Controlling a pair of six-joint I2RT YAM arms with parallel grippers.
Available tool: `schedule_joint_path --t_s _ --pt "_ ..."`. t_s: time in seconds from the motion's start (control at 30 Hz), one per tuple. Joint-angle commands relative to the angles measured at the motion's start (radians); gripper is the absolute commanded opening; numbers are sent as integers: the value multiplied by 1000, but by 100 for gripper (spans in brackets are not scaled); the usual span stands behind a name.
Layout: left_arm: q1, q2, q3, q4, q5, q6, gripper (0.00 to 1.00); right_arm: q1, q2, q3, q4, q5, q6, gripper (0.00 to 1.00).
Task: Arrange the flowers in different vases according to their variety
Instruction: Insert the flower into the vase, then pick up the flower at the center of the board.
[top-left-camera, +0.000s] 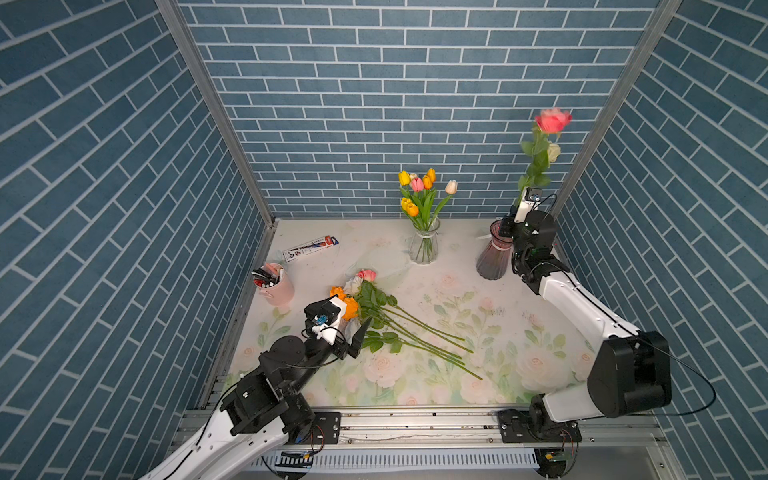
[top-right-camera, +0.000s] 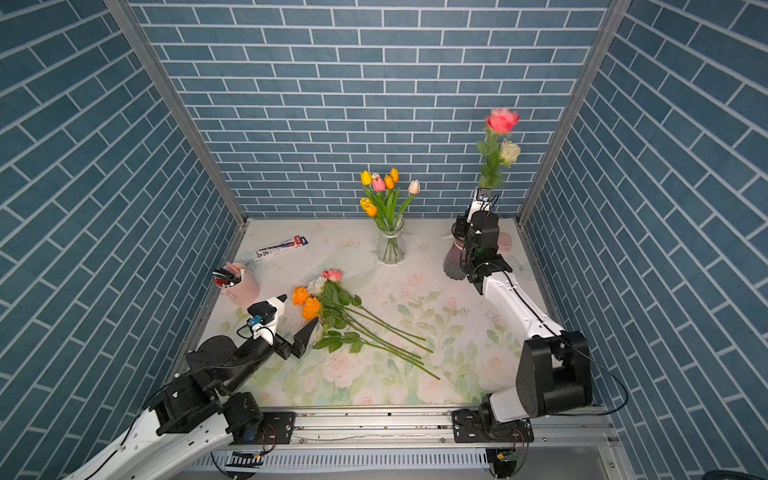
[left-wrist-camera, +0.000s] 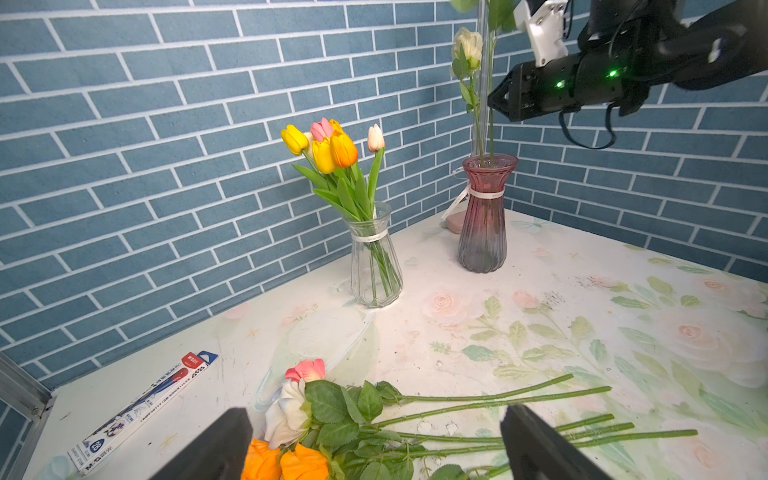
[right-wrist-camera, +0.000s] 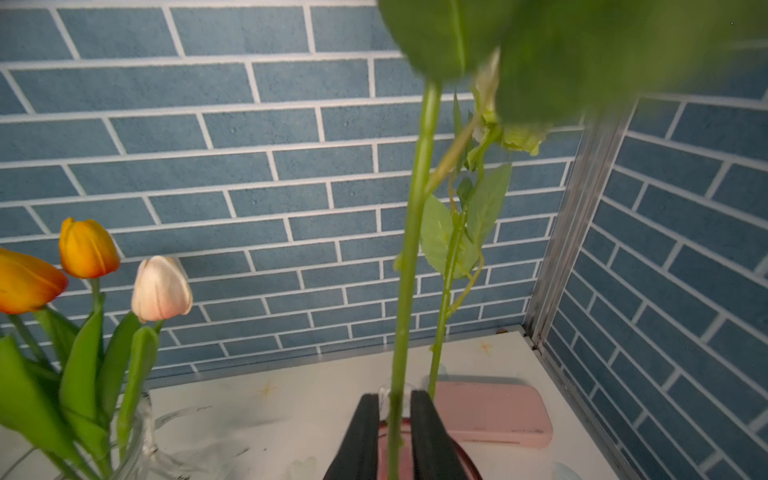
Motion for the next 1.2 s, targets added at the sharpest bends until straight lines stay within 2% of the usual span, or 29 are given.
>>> schedule_joint_path --t_s 0.0,0.1,0.23,0.47,0.53,0.7,0.83,1.17 --pt "6 2 -11 19 15 6 100 -3 -75 -14 -193 -28 26 31" --pt "6 3 -11 19 18 6 100 -3 -102 6 -302 -60 -3 39" --pt "6 1 -9 18 21 4 100 -3 -98 72 -455 -144 -51 39" --pt "6 -8 -11 19 20 3 100 17 -68 136 -686 -561 -126 38" --pt "6 -7 -10 18 19 3 100 62 -56 130 -734 -616 -162 37" --pt "6 -2 -11 19 18 6 100 258 54 122 -820 -583 -245 36" --pt "6 -2 -10 17 18 6 100 389 194 124 -793 -537 -247 35" --pt "8 -5 -10 17 17 8 100 586 528 264 -725 -487 -244 34"
